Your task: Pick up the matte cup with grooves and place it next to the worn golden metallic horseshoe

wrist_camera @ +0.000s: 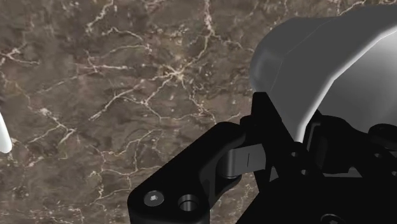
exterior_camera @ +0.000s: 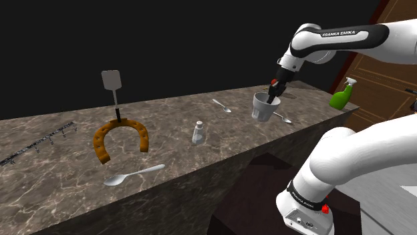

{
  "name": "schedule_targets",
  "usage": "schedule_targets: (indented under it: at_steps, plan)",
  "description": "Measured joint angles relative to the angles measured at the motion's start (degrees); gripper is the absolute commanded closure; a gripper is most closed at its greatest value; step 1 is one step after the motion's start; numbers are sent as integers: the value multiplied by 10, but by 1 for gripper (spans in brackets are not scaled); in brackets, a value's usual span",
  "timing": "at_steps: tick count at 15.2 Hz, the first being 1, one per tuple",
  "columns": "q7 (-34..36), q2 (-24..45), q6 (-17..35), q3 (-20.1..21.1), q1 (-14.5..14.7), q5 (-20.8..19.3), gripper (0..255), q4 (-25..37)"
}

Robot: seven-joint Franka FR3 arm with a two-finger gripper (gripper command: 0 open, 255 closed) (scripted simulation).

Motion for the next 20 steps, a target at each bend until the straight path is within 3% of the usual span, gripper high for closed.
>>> schedule_targets:
  at_steps: [12,20]
  plan:
    - [11,-5,-87,20,6,12,255,83]
    - [93,26,-56,88,49,62,255,86]
